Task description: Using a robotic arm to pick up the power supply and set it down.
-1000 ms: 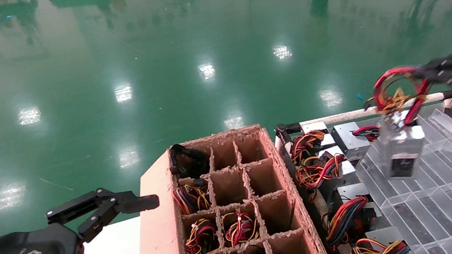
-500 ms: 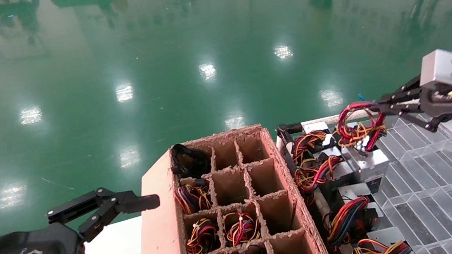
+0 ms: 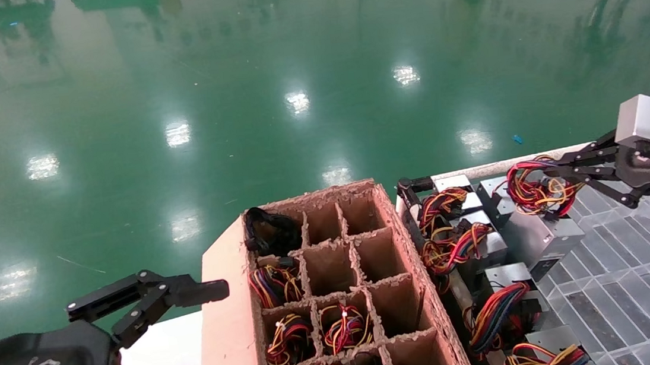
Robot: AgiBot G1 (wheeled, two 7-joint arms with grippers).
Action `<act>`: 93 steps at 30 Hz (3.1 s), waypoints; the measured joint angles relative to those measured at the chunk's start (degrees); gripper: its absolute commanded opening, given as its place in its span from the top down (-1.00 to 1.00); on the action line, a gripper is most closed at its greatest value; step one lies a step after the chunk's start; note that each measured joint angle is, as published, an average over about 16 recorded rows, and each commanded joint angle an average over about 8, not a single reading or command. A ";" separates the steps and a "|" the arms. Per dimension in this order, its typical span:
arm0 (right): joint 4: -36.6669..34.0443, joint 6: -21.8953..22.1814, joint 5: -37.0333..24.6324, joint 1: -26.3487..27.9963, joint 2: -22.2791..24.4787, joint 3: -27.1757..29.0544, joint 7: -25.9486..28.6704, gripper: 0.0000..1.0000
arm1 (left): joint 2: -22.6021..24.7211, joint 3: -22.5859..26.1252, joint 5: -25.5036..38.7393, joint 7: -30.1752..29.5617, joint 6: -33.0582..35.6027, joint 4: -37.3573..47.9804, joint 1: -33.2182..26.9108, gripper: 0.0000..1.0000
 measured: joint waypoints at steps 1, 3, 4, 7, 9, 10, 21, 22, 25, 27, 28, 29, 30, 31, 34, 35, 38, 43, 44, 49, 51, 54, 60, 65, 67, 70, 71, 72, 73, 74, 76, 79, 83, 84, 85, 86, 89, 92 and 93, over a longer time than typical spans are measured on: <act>-0.41 0.13 0.00 0.03 0.11 0.03 -0.29 1.00 | 0.00 0.00 0.00 0.00 0.00 0.00 0.00 -1.00; -1.23 0.33 -0.02 0.12 0.36 0.07 -0.91 1.00 | 0.00 0.01 0.00 0.00 0.00 0.00 0.00 -1.00; -1.63 0.42 -0.05 0.18 0.48 0.09 -1.20 1.00 | 0.00 0.01 -0.01 0.00 0.00 0.00 0.00 -1.00; -2.78 0.66 -0.16 0.47 0.85 0.10 -2.08 1.00 | -0.01 0.02 -0.01 0.01 -0.01 0.00 0.00 -1.00; -3.49 0.83 -0.28 0.75 1.12 0.09 -2.61 1.00 | -0.01 0.02 -0.01 0.01 -0.01 0.00 0.00 -1.00; -3.83 0.94 -0.36 0.91 1.25 0.08 -2.86 1.00 | -0.01 0.02 -0.02 0.01 -0.01 0.00 -0.01 -1.00; -7.30 2.68 -1.47 2.81 1.37 -0.32 -4.98 1.00 | -0.02 0.05 -0.03 0.02 -0.02 0.00 -0.01 -1.00; -7.57 2.93 -1.60 3.01 1.24 -0.39 -5.14 1.00 | -0.02 0.05 -0.03 0.03 -0.02 0.00 -0.01 -1.00; -8.40 3.61 -2.02 3.60 0.67 -0.60 -5.56 1.00 | -0.02 0.06 -0.04 0.03 -0.02 0.00 -0.01 -1.00; -8.95 3.91 -2.28 3.93 0.18 -0.75 -5.87 1.00 | -0.03 0.06 -0.04 0.03 -0.03 0.00 -0.01 -1.00; -9.22 4.01 -2.40 4.07 -0.09 -0.83 -6.03 1.00 | -0.03 0.07 -0.04 0.03 -0.03 0.00 -0.01 -1.00; -9.48 4.09 -2.52 4.18 -0.36 -0.91 -6.19 1.00 | -0.03 0.07 -0.05 0.03 -0.03 0.00 -0.02 -1.00; -9.74 4.16 -2.64 4.29 -0.63 -1.00 -6.36 1.00 | -0.03 0.07 -0.05 0.03 -0.03 0.00 -0.02 -1.00; -10.00 4.21 -2.77 4.36 -0.92 -1.09 -6.53 1.00 | -0.03 0.07 -0.05 0.04 -0.03 0.00 -0.02 -1.00; -10.74 4.31 -3.19 4.48 -1.75 -1.39 -7.05 1.00 | -0.03 0.08 -0.05 0.04 -0.03 0.00 -0.02 -1.00; -10.98 4.32 -3.32 4.48 -2.01 -1.49 -7.22 1.00 | -0.03 0.08 -0.06 0.04 -0.03 0.00 -0.02 -1.00; -11.74 4.15 -3.69 4.43 -2.80 -1.78 -7.59 1.00 | -0.04 0.09 -0.06 0.04 -0.04 0.00 -0.02 -1.00; -12.90 3.75 -4.28 4.28 -3.96 -2.26 -7.94 0.80 | -0.04 0.10 -0.07 0.05 -0.04 0.00 -0.02 -1.00; -13.10 3.73 -4.39 4.26 -4.16 -2.34 -7.97 0.55 | -0.04 0.10 -0.07 0.05 -0.04 0.00 -0.02 -1.00; -13.88 3.70 -4.82 4.36 -4.93 -2.67 -7.97 -0.70 | -0.04 0.11 -0.08 0.06 -0.05 0.01 -0.02 -1.00; -14.08 3.68 -4.94 4.45 -5.11 -2.76 -7.91 -1.00 | -0.04 0.11 -0.08 0.06 -0.05 0.01 -0.02 -1.00; -14.25 3.69 -5.06 4.55 -5.27 -2.85 -7.86 -1.00 | -0.05 0.11 -0.08 0.06 -0.06 0.01 -0.02 -1.00; -14.26 3.72 -5.14 4.67 -5.36 -2.90 -7.83 -1.00 | -0.05 0.11 -0.08 0.06 -0.06 0.02 -0.01 -1.00; -13.92 3.54 -5.45 5.14 -5.48 -3.10 -7.50 -1.00 | -0.04 0.12 -0.09 0.07 -0.06 0.02 -0.02 -1.00; -13.69 3.40 -5.66 5.46 -5.57 -3.24 -7.24 -1.00 | -0.04 0.12 -0.09 0.07 -0.06 0.03 -0.02 -1.00; -13.23 3.10 -6.05 6.10 -5.73 -3.50 -6.73 -1.00 | -0.04 0.13 -0.09 0.07 -0.06 0.04 -0.03 -1.00; -13.05 2.97 -6.16 6.35 -5.78 -3.58 -6.52 -1.00 | -0.04 0.13 -0.09 0.07 -0.05 0.04 -0.03 -1.00; -12.86 2.80 -6.27 6.61 -5.82 -3.65 -6.29 -1.00 | -0.04 0.13 -0.09 0.08 -0.05 0.04 -0.03 -1.00; -12.65 2.60 -6.35 6.89 -5.85 -3.70 -6.04 -1.00 | -0.04 0.13 -0.09 0.08 -0.05 0.04 -0.03 -1.00; -12.45 2.38 -6.41 7.16 -5.88 -3.74 -5.78 -1.00 | -0.04 0.14 -0.09 0.08 -0.05 0.05 -0.03 -1.00; -12.06 1.94 -6.51 7.67 -5.91 -3.81 -5.28 -1.00 | -0.04 0.14 -0.10 0.08 -0.05 0.05 -0.04 -1.00; -11.39 1.09 -6.39 8.26 -5.87 -3.76 -4.44 -1.00 | -0.05 0.15 -0.10 0.09 -0.06 0.06 -0.04 -1.00; -9.93 0.00 -5.39 8.11 -5.60 -3.31 -3.12 -1.00 | -0.05 0.15 -0.10 0.09 -0.06 0.06 -0.04 -1.00; -9.43 -0.25 -4.97 7.88 -5.49 -3.13 -2.74 -1.00 | -0.05 0.15 -0.11 0.10 -0.06 0.07 -0.04 -1.00; -8.89 -0.49 -4.50 7.57 -5.38 -2.92 -2.34 -1.00 | -0.05 0.15 -0.11 0.10 -0.06 0.07 -0.04 -1.00; -8.29 -0.73 -3.96 7.17 -5.25 -2.69 -1.92 -1.00 | -0.05 0.16 -0.11 0.10 -0.06 0.07 -0.04 -1.00; -6.18 -1.31 -2.11 5.55 -4.83 -1.93 -0.57 -1.00 | -0.05 0.16 -0.11 0.11 -0.07 0.08 -0.04 -1.00; -3.49 -1.74 0.15 3.32 -4.33 -1.03 1.02 -1.00 | -0.05 0.17 -0.11 0.11 -0.07 0.09 -0.04 -1.00; -2.50 -1.82 0.97 2.46 -4.14 -0.71 1.58 -1.00 | -0.05 0.17 -0.11 0.11 -0.07 0.09 -0.04 -1.00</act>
